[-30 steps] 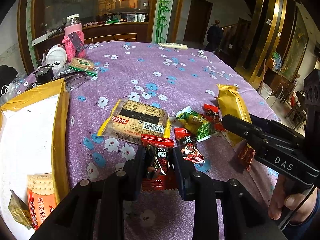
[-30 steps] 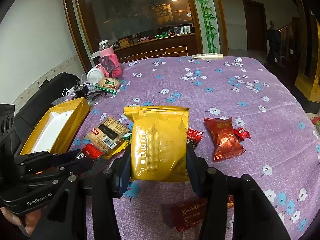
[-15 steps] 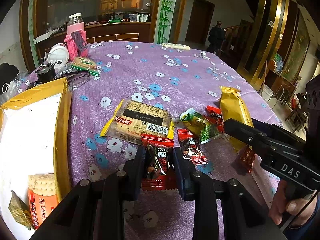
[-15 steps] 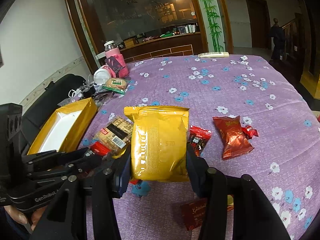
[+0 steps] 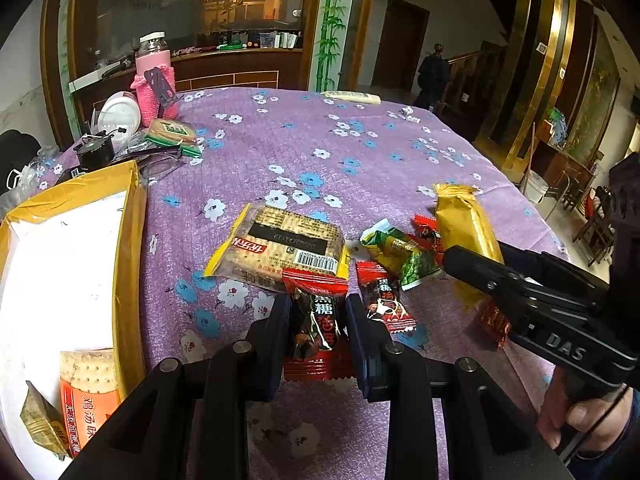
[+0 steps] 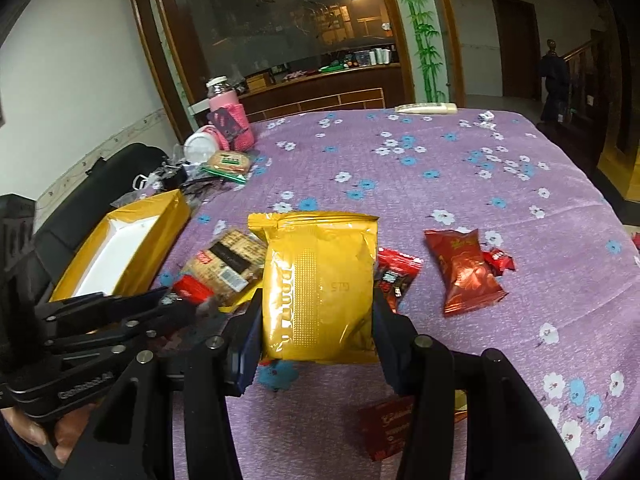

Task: Organize snacks
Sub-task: 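Lift the yellow bread pack with the right gripper while the left lifts the red candy, then carry the bread pack and red candy over the foam box with both grippers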

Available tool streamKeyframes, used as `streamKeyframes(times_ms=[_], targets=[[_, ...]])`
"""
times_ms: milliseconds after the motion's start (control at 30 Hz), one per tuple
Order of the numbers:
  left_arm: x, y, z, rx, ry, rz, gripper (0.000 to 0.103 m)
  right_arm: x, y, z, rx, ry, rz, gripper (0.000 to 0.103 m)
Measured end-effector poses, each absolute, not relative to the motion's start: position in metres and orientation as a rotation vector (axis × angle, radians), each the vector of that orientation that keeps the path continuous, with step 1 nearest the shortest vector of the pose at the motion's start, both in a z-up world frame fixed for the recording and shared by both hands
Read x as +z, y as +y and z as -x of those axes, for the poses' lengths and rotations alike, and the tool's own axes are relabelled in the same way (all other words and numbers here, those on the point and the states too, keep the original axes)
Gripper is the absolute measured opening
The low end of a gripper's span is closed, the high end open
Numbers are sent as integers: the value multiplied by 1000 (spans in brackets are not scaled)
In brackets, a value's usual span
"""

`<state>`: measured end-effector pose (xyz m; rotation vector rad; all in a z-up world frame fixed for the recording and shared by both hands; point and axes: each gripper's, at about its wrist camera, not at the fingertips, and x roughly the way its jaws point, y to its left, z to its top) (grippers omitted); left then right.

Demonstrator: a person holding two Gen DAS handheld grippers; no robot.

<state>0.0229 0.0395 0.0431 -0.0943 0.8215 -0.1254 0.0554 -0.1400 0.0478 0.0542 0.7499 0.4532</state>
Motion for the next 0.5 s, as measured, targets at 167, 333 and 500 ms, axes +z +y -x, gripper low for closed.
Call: streamKeyframes(times_ms=[167, 333, 500], targets=[[49, 43, -20, -141, 807, 122, 28, 40, -142, -63, 395, 767, -33, 48], [60, 47, -14, -157, 772, 150, 28, 39, -143, -66, 368, 768, -42, 48], [69, 52, -11, -165, 744, 179, 28, 48, -140, -55, 349, 763, -94, 48]])
